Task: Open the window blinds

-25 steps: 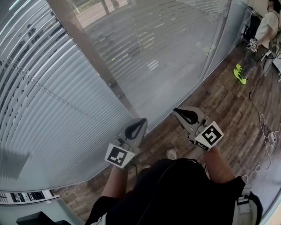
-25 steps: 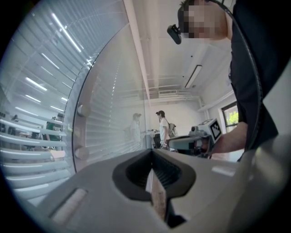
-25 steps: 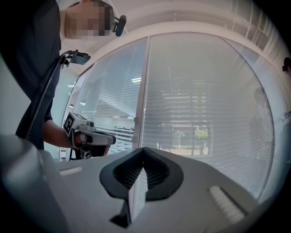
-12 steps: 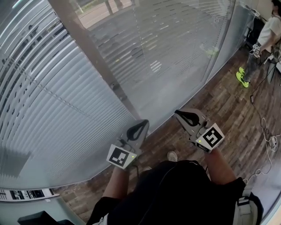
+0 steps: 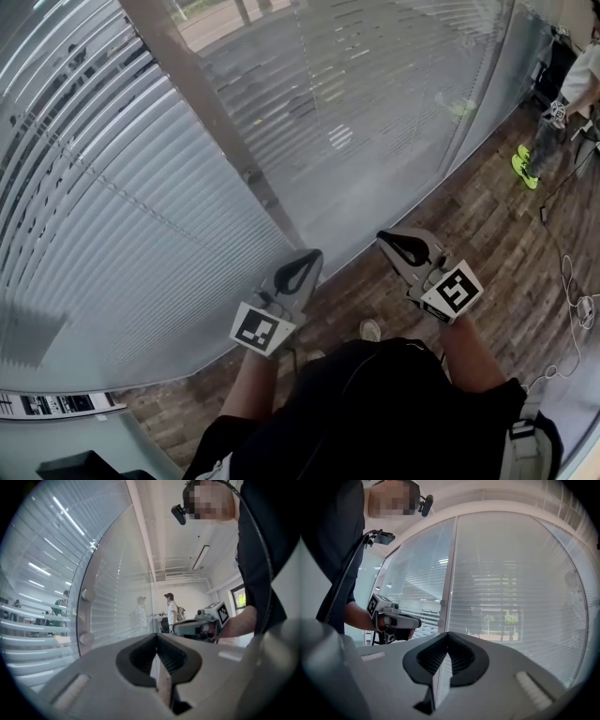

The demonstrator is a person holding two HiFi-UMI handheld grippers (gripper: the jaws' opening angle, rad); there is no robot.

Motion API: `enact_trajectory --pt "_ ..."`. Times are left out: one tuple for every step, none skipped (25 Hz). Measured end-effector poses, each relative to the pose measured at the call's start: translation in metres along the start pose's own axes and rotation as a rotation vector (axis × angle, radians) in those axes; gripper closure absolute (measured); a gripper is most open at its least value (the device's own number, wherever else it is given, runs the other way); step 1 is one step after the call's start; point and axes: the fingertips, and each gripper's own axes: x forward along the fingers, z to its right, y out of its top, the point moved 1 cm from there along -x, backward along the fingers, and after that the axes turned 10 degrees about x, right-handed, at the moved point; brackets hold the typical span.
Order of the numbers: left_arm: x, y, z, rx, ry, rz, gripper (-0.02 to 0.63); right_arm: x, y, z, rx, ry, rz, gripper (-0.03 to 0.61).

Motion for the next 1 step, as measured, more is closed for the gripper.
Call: enact_trajectory --pt "-0.0005 0.0001 -0.0006 0.002 0.000 0.001 0.609 0.0012 0.0010 -0.0004 -0.005 0.002 0.009 0.574"
